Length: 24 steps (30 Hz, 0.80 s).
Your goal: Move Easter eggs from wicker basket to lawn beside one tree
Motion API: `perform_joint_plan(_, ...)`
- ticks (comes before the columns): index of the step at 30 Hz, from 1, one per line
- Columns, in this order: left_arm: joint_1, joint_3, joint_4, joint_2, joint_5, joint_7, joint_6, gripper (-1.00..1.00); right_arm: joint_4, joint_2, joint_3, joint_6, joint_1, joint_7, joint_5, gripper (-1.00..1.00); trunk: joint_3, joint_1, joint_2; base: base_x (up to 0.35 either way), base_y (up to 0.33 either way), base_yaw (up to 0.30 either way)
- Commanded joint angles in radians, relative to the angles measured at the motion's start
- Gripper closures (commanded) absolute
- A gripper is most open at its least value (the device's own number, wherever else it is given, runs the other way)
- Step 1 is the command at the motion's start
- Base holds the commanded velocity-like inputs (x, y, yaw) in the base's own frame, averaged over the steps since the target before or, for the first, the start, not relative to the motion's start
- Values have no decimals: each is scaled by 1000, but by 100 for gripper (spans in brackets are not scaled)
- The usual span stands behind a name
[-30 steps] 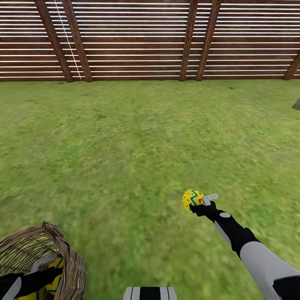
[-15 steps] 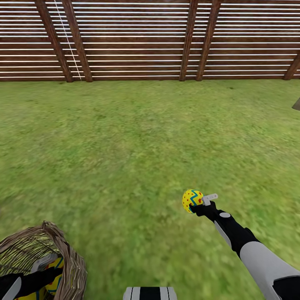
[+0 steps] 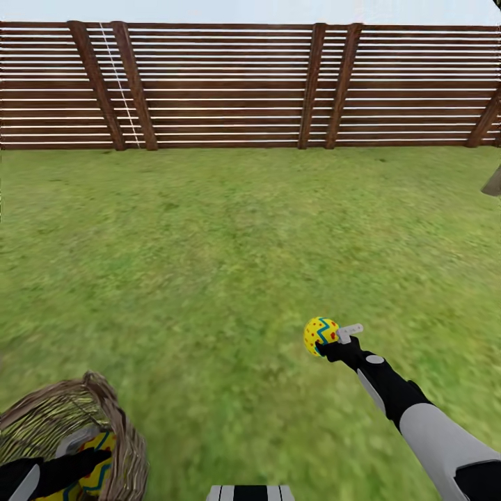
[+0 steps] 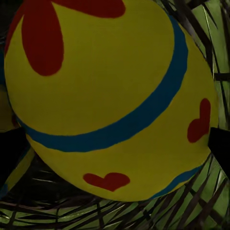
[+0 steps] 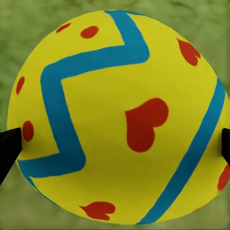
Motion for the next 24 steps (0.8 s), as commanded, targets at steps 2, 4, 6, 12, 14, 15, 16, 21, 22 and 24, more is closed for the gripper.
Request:
perform_joint_plan(2, 0, 7, -1, 0, 7, -3, 7, 100, -1, 5, 5, 4, 0, 1, -9, 100, 7, -1, 0, -157, 26, 0)
perform_joint_plan(4, 0, 7, -1, 0, 7, -3, 7, 100, -1, 7, 6, 4, 0, 1, -9, 100, 15, -2, 1, -304, 139, 0)
perform_joint_plan(6, 0, 7, -1, 0, 7, -2, 8, 100, -1, 7, 7, 4, 0, 1, -9, 100, 23, -3, 1, -316, 180, 0)
perform_joint_plan(12, 0, 5, -1, -2, 7, 44, 8, 100, -1, 9, 7, 4, 0, 1, -9, 100, 46, -6, 3, -310, 189, 0)
perform_joint_plan(14, 0, 5, -1, -3, 8, 45, 8, 100, 9, 11, 8, 4, 0, 0, -9, 100, 53, -6, 3, -213, 154, 0)
perform_joint_plan(15, 0, 5, -1, -3, 8, 45, 8, 100, 13, 11, 24, 4, 0, -1, -9, 100, 57, -7, 3, -126, 86, 0)
perform_joint_plan(16, 0, 4, -1, -3, 8, 45, 8, 100, 15, 11, 45, 3, 0, -2, -10, 100, 61, -7, 3, -61, 35, 0)
perform_joint_plan(21, 0, 4, -1, -9, 7, 45, 6, 100, 17, 13, 65, 3, 0, -4, -10, 100, 81, -10, 5, -6, 4, 0)
perform_joint_plan(22, 0, 4, -1, -10, 7, 45, 6, 100, 17, 12, 65, 3, 0, -4, -11, 100, 84, -10, 5, 0, 0, 0)
perform_joint_plan(24, 0, 4, -2, -11, 6, 44, 6, 100, 17, 12, 65, 3, 0, -4, -10, 100, 92, -11, 5, 0, 0, 0)
